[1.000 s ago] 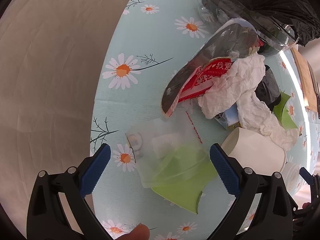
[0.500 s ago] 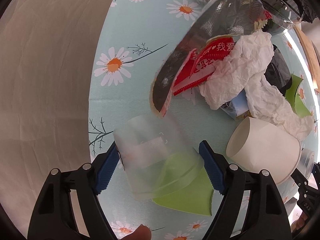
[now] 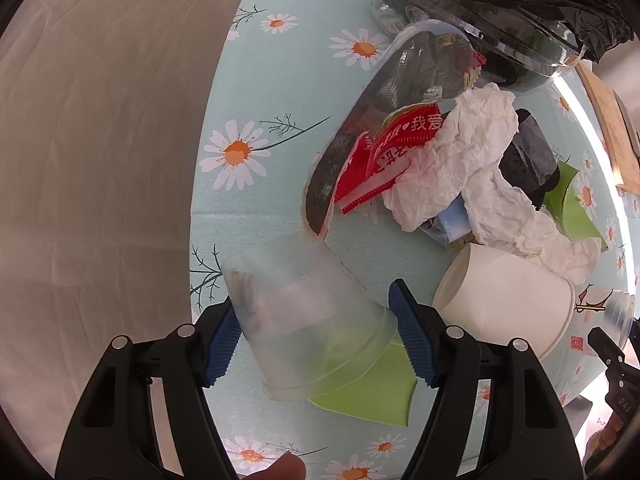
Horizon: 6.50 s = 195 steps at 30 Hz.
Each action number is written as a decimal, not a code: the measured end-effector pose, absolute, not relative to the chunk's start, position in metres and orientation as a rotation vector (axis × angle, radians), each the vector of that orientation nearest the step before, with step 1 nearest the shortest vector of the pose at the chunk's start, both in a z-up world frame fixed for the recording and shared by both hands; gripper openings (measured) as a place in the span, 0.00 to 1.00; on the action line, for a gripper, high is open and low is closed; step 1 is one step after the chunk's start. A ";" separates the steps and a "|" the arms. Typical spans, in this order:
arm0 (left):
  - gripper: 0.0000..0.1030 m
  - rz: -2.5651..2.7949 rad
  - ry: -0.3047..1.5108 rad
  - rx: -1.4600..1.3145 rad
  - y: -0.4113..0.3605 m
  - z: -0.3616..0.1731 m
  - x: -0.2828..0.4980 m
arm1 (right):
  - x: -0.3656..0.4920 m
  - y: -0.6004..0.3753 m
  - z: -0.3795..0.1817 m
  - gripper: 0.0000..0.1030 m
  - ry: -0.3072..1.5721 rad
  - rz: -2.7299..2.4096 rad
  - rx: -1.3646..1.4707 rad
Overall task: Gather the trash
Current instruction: 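Close the right gripper on the clear plastic cup and lift it, then carry the clear cup over the black bin and open the right gripper, then withdraw the right tool from the bin back toward the table, then lower the right gripper onto the green plastic scoop and close it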
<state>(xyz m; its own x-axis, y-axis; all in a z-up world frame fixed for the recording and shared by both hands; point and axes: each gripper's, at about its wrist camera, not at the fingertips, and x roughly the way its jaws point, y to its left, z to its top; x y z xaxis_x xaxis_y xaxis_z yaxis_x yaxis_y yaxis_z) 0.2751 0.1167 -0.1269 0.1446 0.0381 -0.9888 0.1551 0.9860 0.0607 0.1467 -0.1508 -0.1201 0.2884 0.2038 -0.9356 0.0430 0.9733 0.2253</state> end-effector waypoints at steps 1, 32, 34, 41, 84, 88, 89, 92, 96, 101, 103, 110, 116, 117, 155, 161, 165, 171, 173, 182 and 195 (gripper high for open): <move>0.68 -0.084 1.420 0.161 0.117 -0.124 0.273 | 0.147 -0.149 -0.117 0.57 1.271 0.112 0.217; 0.68 0.017 1.198 0.161 0.087 -0.037 0.169 | 0.102 -0.181 -0.050 0.57 1.032 0.219 -0.004; 0.68 0.029 1.190 0.150 0.086 -0.034 0.162 | 0.096 -0.184 -0.047 0.57 1.017 0.226 -0.010; 0.68 0.050 1.145 0.129 0.075 -0.016 0.141 | 0.080 -0.195 -0.035 0.57 0.964 0.270 -0.018; 0.71 -0.258 0.889 0.198 0.008 0.057 0.392 | 0.340 -0.161 0.095 0.58 0.723 0.303 -0.083; 0.71 -0.267 0.912 0.201 0.011 0.040 0.415 | 0.366 -0.146 0.080 0.58 0.755 0.311 -0.104; 0.71 -0.269 0.915 0.199 0.012 0.036 0.421 | 0.371 -0.143 0.077 0.58 0.760 0.317 -0.107; 0.83 -0.271 0.874 0.224 0.011 0.031 0.428 | 0.384 -0.139 0.070 0.61 0.766 0.338 -0.105; 0.89 -0.276 0.830 0.241 0.011 0.030 0.431 | 0.388 -0.138 0.066 0.88 0.729 0.309 -0.126; 0.94 -0.247 0.821 0.267 0.013 0.029 0.426 | 0.380 -0.142 0.062 0.88 0.738 0.301 -0.134; 0.94 -0.226 0.831 0.277 0.014 0.029 0.421 | 0.374 -0.145 0.062 0.88 0.741 0.294 -0.124; 0.94 -0.177 0.840 0.253 0.024 0.041 0.391 | 0.342 -0.151 0.070 0.89 0.734 0.300 -0.108; 0.94 -0.142 0.844 0.200 0.042 0.050 0.354 | 0.312 -0.155 0.078 0.89 0.724 0.299 -0.113; 0.94 -0.133 0.844 0.194 0.046 0.051 0.348 | 0.307 -0.156 0.079 0.90 0.723 0.299 -0.113; 0.94 -0.016 1.080 0.117 0.115 -0.088 0.166 | 0.212 -0.135 -0.025 0.90 0.963 0.424 -0.236; 0.94 -0.042 1.114 0.136 0.113 -0.119 0.159 | 0.220 -0.133 -0.054 0.90 1.034 0.426 -0.239; 0.94 -0.077 1.135 0.169 0.107 -0.135 0.158 | 0.227 -0.129 -0.073 0.90 1.077 0.422 -0.266; 0.94 -0.105 1.176 0.203 0.100 -0.157 0.166 | 0.240 -0.126 -0.094 0.90 1.134 0.436 -0.265; 0.94 -0.122 1.191 0.214 0.099 -0.162 0.169 | 0.245 -0.126 -0.100 0.90 1.153 0.441 -0.258; 0.94 -0.198 1.259 0.233 0.101 -0.182 0.179 | 0.269 -0.132 -0.127 0.90 1.236 0.469 -0.188; 0.96 -0.276 1.291 0.235 0.106 -0.200 0.190 | 0.294 -0.134 -0.173 0.90 1.326 0.337 -0.239</move>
